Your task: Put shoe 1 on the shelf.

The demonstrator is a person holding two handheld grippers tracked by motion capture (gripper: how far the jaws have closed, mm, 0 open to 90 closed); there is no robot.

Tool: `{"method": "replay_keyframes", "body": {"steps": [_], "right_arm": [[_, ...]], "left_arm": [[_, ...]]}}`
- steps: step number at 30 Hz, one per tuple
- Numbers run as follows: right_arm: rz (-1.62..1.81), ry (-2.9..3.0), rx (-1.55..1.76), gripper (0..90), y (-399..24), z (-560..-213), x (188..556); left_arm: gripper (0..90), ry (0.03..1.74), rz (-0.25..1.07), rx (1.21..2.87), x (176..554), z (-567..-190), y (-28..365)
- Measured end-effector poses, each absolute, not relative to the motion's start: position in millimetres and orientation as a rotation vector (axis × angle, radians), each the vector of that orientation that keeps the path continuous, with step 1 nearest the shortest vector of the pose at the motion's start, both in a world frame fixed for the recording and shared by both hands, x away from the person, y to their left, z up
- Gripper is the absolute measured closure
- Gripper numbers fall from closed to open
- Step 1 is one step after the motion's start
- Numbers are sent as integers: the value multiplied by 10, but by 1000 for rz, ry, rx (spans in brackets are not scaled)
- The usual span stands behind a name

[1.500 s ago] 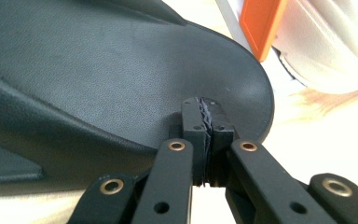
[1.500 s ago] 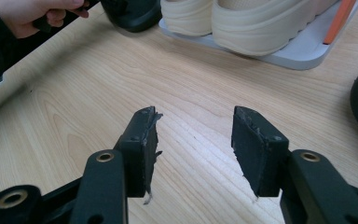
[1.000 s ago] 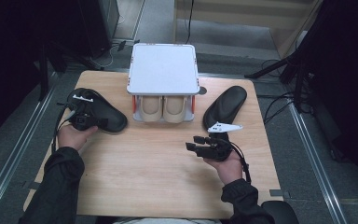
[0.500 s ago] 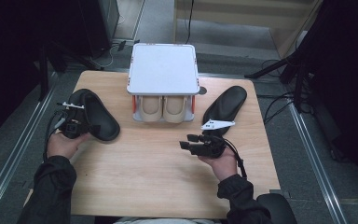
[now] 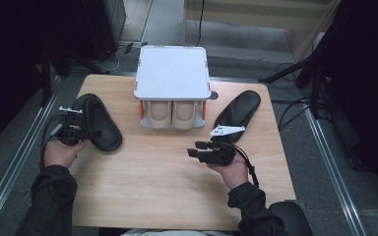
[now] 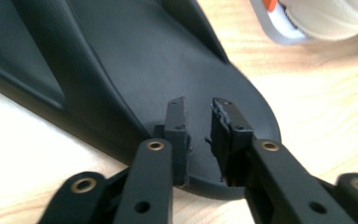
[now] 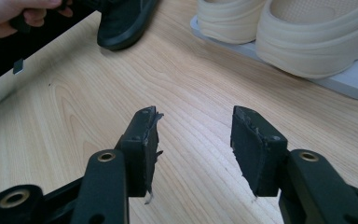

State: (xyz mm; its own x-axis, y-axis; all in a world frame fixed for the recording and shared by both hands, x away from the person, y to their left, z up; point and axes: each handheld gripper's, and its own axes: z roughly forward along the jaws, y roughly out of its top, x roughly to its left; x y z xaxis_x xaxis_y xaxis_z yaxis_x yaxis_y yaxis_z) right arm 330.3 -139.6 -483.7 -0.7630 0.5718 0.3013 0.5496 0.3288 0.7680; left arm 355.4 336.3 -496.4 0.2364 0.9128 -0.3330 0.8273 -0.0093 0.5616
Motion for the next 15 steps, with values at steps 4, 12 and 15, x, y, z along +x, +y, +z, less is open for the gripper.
{"method": "replay_keyframes", "body": {"steps": [4, 12, 15], "right_arm": [[1445, 2537, 1080, 519, -1420, -4836, 3289], [1434, 2506, 1129, 519, -1528, -4840, 3232], [1430, 2489, 1143, 519, -1584, -4844, 3205]], "left_arm": [[628, 1628, 177, 1786, 3597, -4901, 3464], [483, 1662, 246, 1701, 3713, -4831, 3677], [482, 1690, 246, 1696, 3805, -4864, 3722]]}}
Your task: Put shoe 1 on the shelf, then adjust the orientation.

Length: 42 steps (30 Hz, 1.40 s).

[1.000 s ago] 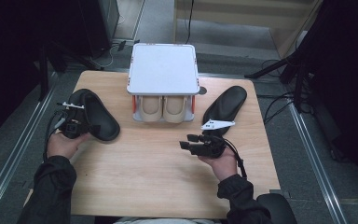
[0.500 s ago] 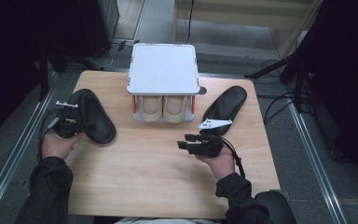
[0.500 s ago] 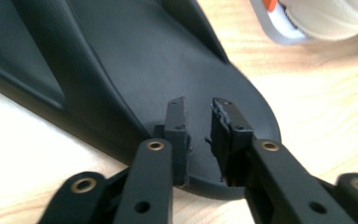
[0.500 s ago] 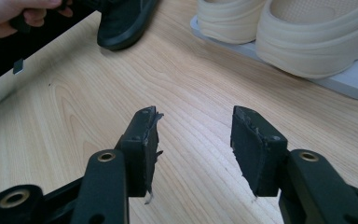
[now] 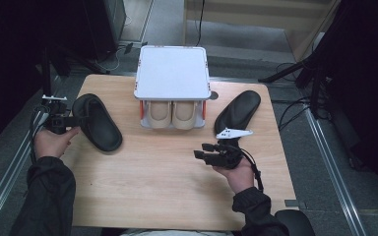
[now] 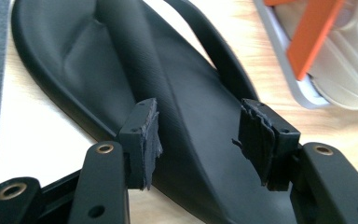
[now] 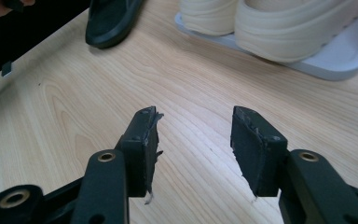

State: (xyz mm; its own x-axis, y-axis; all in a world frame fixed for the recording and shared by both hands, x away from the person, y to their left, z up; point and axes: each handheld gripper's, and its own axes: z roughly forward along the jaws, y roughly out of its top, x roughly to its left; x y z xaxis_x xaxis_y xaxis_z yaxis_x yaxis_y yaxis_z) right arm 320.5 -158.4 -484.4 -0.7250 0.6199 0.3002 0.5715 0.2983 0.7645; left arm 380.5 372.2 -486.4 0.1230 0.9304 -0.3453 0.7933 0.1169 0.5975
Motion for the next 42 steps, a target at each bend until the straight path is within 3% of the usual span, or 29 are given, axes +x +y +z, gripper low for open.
{"method": "replay_keyframes", "body": {"steps": [11, 18, 21, 42], "right_arm": [[1415, 2428, 1214, 519, -1755, -4873, 3102], [1406, 2407, 1238, 519, -1819, -4874, 3044], [1403, 2400, 1253, 519, -1838, -4881, 3039], [1406, 2394, 1243, 518, -1839, -4874, 3032]], "left_arm": [[477, 1743, 243, 1714, 4094, -5037, 3702], [536, 1760, 234, 1727, 4208, -5109, 3675], [621, 1774, 236, 1714, 4218, -5115, 3695], [689, 1792, 168, 1663, 4233, -5073, 3717]]}}
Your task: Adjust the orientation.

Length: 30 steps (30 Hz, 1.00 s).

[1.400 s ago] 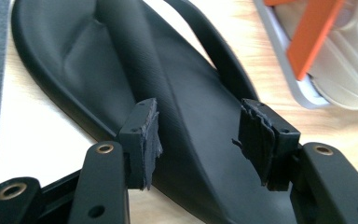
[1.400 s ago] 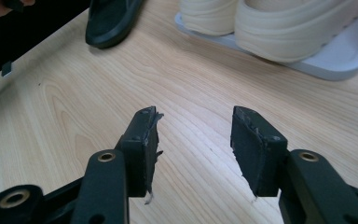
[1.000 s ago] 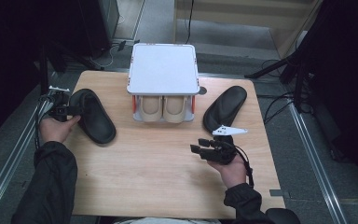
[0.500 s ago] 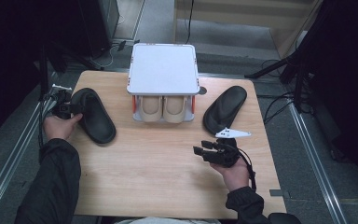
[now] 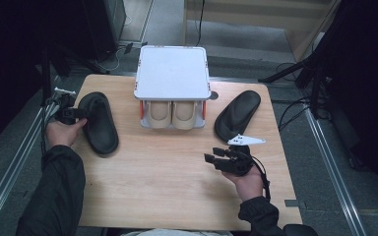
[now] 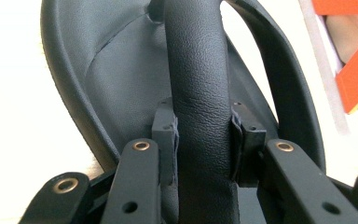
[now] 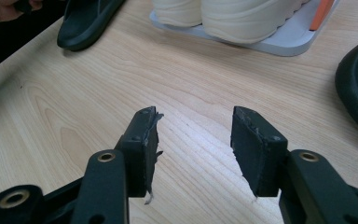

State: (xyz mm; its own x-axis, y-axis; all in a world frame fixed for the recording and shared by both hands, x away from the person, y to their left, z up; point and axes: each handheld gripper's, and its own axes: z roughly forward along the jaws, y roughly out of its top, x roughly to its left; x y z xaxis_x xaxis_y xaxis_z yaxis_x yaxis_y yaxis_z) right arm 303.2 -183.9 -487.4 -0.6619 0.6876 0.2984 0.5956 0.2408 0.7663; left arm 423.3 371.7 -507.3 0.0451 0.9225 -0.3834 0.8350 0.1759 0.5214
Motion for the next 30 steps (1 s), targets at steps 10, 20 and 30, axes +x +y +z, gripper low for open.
{"method": "replay_keyframes", "body": {"steps": [10, 20, 30], "right_arm": [[1417, 2389, 1237, 517, -1847, -4866, 3047], [1426, 2387, 1233, 511, -1851, -4845, 3058], [1446, 2362, 1242, 445, -1897, -4824, 3106]], "left_arm": [[690, 1769, 126, 1647, 4208, -4990, 3672], [690, 1721, 121, 1659, 4111, -4849, 3570], [689, 1681, 105, 1704, 4007, -4762, 3410]]}}
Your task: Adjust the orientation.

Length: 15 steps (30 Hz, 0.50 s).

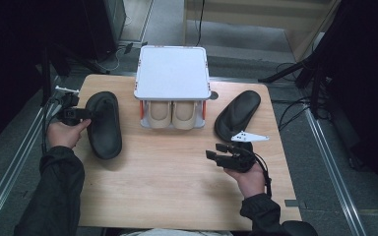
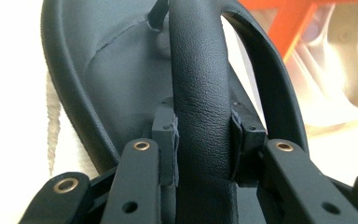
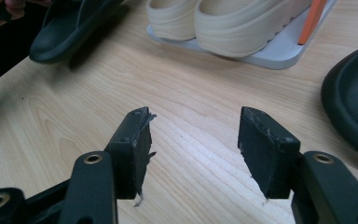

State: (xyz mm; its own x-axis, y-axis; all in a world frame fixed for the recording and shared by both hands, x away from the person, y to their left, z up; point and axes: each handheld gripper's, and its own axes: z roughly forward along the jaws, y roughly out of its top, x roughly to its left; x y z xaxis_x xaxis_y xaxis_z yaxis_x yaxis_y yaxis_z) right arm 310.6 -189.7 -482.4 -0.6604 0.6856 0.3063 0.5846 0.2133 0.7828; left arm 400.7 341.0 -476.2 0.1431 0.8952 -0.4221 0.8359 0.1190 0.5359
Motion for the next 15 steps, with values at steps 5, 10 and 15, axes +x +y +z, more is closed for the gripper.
{"method": "replay_keyframes", "body": {"steps": [5, 10, 15], "right_arm": [[1459, 2355, 1235, 418, -1927, -4796, 3128], [1441, 2364, 1185, 408, -1983, -4794, 3167], [1456, 2338, 1183, 394, -2044, -4762, 3200]], "left_arm": [[690, 1664, 92, 1701, 3941, -4749, 3352], [689, 1651, 89, 1702, 3852, -4719, 3303], [689, 1645, 77, 1704, 3765, -4708, 3286]]}}
